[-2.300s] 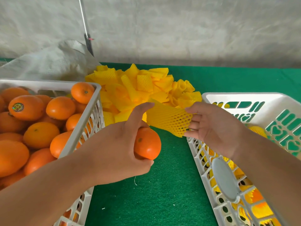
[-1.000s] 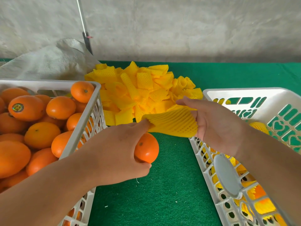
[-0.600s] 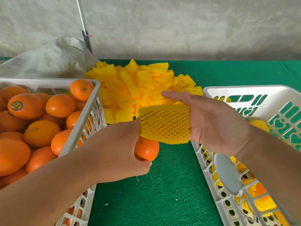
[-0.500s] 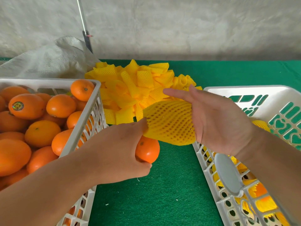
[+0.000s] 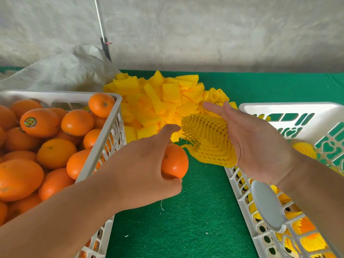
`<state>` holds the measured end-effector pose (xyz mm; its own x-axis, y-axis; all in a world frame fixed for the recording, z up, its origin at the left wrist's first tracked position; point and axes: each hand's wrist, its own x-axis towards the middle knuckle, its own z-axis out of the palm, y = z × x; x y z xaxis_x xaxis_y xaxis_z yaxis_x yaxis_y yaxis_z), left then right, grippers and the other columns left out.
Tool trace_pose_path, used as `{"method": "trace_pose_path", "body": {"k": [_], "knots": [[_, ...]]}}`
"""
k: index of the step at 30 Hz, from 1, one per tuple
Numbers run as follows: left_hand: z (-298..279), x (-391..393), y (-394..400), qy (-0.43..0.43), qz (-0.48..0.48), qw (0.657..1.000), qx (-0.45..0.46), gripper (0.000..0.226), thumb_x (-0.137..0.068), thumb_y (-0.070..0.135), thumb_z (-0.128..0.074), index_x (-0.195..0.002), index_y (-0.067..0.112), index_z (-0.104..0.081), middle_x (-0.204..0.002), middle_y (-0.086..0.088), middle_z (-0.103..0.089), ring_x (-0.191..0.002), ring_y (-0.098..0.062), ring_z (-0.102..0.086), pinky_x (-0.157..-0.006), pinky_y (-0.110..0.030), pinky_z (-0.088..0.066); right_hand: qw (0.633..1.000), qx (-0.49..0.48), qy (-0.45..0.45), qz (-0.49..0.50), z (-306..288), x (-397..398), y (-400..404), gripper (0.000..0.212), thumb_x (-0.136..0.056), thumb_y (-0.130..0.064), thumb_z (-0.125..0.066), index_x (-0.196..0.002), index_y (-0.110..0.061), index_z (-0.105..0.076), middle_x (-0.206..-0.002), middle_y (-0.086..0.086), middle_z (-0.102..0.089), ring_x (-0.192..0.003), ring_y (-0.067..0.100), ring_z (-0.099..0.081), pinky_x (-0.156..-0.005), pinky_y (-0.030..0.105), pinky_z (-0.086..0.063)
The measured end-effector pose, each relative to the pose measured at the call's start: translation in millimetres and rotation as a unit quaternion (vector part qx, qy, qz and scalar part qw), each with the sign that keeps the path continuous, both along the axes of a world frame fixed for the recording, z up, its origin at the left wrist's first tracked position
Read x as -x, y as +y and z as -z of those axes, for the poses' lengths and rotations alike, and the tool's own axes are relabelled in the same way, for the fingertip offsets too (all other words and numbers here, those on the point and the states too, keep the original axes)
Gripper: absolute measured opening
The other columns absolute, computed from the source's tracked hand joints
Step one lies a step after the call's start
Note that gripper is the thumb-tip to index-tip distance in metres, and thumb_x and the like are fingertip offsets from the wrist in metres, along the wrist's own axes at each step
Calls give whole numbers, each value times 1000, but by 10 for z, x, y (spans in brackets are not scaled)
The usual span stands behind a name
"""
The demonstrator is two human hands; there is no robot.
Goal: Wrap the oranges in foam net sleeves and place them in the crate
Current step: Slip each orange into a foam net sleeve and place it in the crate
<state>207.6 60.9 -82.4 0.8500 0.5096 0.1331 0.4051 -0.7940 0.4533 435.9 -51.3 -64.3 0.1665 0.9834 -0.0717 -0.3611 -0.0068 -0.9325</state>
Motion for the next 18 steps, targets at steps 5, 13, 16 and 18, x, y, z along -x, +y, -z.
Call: {"method": "trace_pose_path", "body": {"k": [5, 13, 16, 18], "knots": [[-56, -26, 38, -164, -125, 979, 8, 58, -74, 74, -66, -119, 50, -40, -94, 22, -57, -84, 6, -62, -50, -14, -46, 999, 3, -48, -9, 67, -13, 6, 60, -100, -56, -51, -157, -40, -46, -159, -13, -51, -145, 15, -51, -117, 52, -44], [-91, -48, 37, -137, -164, 975, 53, 70, -59, 89, -68, -113, 49, -47, -98, 22, -58, -75, 1, -64, -49, -14, -45, 997, 1, -48, -56, 76, 36, -10, 50, -105, -53, -45, -154, -47, -48, -170, -14, -32, -160, 18, -23, -127, 66, -17], [-54, -58, 72, -118, -147, 979, 72, 62, -63, 80, -79, -109, 49, -51, -94, 17, -63, -86, 14, -61, -55, -4, -45, 997, -9, 20, -80, 47, 40, -3, 51, -105, -51, -46, -156, -40, -48, -165, -7, -44, -148, 22, -47, -110, 45, -53], [-24, -67, 81, -103, -140, 982, 74, 58, -67, 71, -87, -108, 48, -54, -90, 15, -67, -84, 15, -61, -55, -3, -43, 995, -16, 41, -92, 27, 51, -14, 53, -106, -49, -45, -157, -36, -46, -161, -4, -50, -140, 22, -57, -97, 40, -59]]}}
